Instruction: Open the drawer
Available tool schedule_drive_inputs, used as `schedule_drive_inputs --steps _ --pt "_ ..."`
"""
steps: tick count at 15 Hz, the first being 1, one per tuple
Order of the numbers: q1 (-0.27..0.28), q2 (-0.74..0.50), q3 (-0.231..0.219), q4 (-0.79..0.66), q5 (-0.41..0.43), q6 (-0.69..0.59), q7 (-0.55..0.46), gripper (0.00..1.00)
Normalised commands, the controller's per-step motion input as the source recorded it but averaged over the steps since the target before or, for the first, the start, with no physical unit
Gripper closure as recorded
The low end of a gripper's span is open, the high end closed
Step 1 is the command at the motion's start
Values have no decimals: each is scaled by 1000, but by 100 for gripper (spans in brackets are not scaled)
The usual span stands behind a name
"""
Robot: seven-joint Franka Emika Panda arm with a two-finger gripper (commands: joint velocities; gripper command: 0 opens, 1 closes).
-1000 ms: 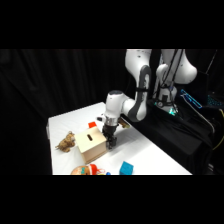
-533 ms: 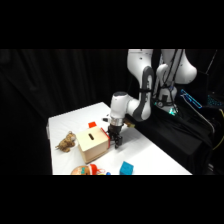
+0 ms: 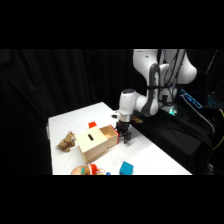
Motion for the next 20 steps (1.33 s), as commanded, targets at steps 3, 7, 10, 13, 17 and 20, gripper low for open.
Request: schedule_drive_inputs --steps 3,7,10,13,17,20 --pt "-86 -322 54 -365 -38 109 32 0" --pt "-50 -253 23 -122 -55 -78 16 0" --pt "-76 -342 52 -68 -63 -294 -24 0" --pt "-41 -382 47 -63 -7 -358 -31 0" --pt "40 -412 0 -79 69 -363 -46 0" --pt "101 -464 -73 -88 95 -384 -47 0"
